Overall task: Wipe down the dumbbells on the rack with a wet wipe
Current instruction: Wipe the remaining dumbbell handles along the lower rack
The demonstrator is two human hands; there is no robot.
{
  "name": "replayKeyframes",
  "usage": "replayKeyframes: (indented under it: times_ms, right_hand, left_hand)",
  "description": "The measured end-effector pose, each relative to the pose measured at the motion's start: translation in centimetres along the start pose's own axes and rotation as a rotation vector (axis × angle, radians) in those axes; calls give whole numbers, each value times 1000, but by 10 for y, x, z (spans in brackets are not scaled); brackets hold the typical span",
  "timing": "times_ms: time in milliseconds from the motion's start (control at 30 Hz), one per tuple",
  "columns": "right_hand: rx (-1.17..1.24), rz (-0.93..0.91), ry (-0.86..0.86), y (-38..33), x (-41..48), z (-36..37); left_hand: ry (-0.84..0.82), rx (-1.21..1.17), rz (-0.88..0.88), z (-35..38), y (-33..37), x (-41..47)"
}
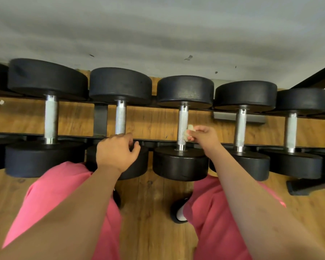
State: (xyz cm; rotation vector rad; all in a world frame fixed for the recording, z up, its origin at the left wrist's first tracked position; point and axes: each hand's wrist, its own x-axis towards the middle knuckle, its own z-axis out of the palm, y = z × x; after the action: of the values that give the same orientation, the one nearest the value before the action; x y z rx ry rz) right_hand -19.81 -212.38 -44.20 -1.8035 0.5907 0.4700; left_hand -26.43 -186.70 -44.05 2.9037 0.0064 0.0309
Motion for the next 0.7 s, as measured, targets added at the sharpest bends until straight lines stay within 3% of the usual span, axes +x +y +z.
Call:
replayKeyframes:
  times_ms: [133, 367, 500, 600, 700]
  right_hand:
    - [325, 59, -150, -8, -5, 5]
    - [45, 76, -114, -3, 6, -5]
    - [151, -91, -26, -15, 15, 0]
    - [224, -4, -65, -12, 10, 5]
    - [56, 63, -113, -1, 3, -1]
  left_hand:
    - [22, 2, 5, 1, 0, 0]
    - [9, 12, -4, 1, 0, 0]
    - [10, 9, -4, 2, 1, 0]
    - [4, 10, -7, 2, 0, 0]
    - [-1, 22, -6, 1, 0, 0]
